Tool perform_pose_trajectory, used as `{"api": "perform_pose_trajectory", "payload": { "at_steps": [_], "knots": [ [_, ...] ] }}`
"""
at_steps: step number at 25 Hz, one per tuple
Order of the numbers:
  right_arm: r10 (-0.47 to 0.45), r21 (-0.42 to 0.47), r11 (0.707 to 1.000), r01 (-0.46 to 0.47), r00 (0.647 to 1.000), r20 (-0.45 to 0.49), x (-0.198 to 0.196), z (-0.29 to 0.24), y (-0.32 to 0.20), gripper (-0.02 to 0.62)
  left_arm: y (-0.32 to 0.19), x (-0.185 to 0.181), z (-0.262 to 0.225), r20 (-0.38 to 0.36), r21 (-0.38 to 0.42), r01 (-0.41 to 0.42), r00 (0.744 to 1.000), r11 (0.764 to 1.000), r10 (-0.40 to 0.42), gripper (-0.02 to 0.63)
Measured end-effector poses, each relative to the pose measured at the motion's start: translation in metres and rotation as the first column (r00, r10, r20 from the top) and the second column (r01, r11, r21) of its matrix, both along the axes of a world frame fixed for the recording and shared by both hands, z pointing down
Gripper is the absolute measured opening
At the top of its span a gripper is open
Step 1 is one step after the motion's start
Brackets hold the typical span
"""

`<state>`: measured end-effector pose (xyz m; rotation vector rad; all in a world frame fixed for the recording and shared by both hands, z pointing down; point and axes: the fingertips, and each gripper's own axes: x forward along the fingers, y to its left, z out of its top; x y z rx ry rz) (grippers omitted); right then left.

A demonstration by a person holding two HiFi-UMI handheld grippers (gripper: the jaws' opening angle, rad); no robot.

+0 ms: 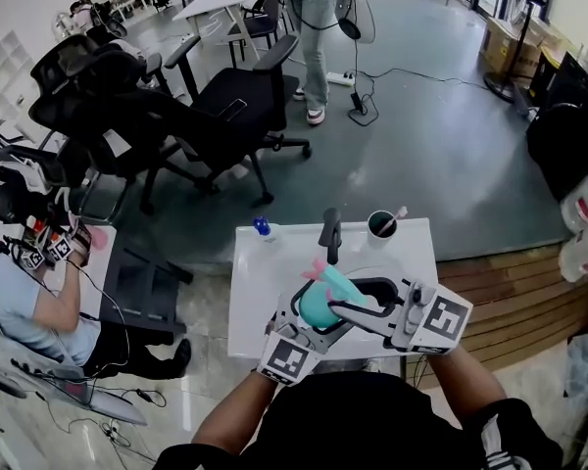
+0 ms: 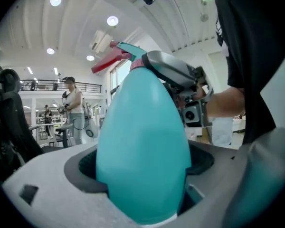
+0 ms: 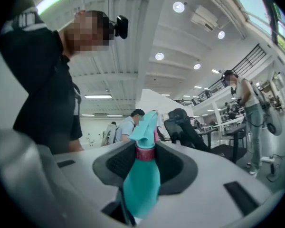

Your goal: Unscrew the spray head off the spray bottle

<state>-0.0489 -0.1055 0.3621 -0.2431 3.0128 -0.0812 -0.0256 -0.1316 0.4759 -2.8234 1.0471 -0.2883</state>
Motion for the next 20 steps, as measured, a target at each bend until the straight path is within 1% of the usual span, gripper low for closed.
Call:
{"api": "perform_pose_trajectory", "payload": {
  "at_steps": [1,3,6,7,8,9,10,11,12,13,14,16,18,20],
  "knots": [
    [-0.055,-0.009,0.998,0.055,0.998,0.012,0.003,-0.004,0.007,0.135,0.007,0.004,-0.005,-0.013,0.006,-0.047,0.999,0.999,0.048,0.474],
    [-0.166,-0.015,0.986,0.166,0.986,0.020,0.009,-0.010,0.019,0.135,0.021,0.013,-0.013,-0.041,0.012,-0.144,0.989,0.989,0.145,0.472],
    [-0.315,-0.018,0.949,0.315,0.949,0.028,0.019,-0.015,0.031,0.135,0.041,0.024,-0.030,-0.143,-0.017,-0.262,0.956,0.965,0.257,0.472],
    [-0.349,-0.024,0.936,0.350,0.936,0.036,0.021,-0.016,0.033,0.135,0.045,0.026,-0.031,-0.166,-0.039,-0.285,0.947,0.958,0.275,0.472],
    [-0.365,-0.028,0.930,0.367,0.930,0.048,0.022,-0.017,0.033,0.137,0.046,0.026,-0.030,-0.176,-0.060,-0.289,0.945,0.956,0.275,0.472],
    [-0.355,-0.029,0.934,0.357,0.933,0.065,0.022,-0.016,0.030,0.137,0.044,0.025,-0.026,-0.173,-0.077,-0.270,0.952,0.960,0.254,0.472],
    [-0.318,-0.026,0.947,0.321,0.945,0.083,0.021,-0.015,0.024,0.138,0.038,0.022,-0.021,-0.153,-0.085,-0.228,0.965,0.970,0.214,0.471],
    [-0.262,-0.029,0.963,0.266,0.960,0.100,0.020,-0.012,0.016,0.138,0.029,0.017,-0.014,-0.118,-0.081,-0.172,0.980,0.982,0.162,0.471],
    [-0.198,-0.053,0.977,0.205,0.974,0.114,0.019,-0.009,0.010,0.142,0.020,0.011,-0.006,-0.079,-0.071,-0.107,0.992,0.992,0.102,0.471],
    [-0.130,-0.093,0.986,0.141,0.984,0.120,0.019,-0.004,0.003,0.179,0.011,0.005,0.001,-0.045,-0.064,-0.040,0.998,0.997,0.037,0.471],
    [-0.058,-0.132,0.988,0.074,0.991,0.118,0.018,0.001,-0.005,0.198,0.003,-0.001,0.007,-0.023,-0.065,0.026,0.999,0.998,-0.027,0.471],
    [0.080,-0.192,0.980,-0.061,0.992,0.095,0.020,0.014,-0.019,0.196,-0.011,-0.014,0.016,-0.003,-0.082,0.139,0.990,0.987,-0.140,0.469],
    [0.184,-0.261,0.952,-0.162,0.981,0.064,0.021,0.025,-0.027,0.189,-0.021,-0.025,0.024,0.030,-0.090,0.227,0.974,0.970,-0.225,0.469],
    [0.252,-0.324,0.919,-0.225,0.967,0.042,0.022,0.032,-0.031,0.172,-0.027,-0.032,0.035,0.076,-0.083,0.290,0.956,0.953,-0.284,0.469]
  ]
}}
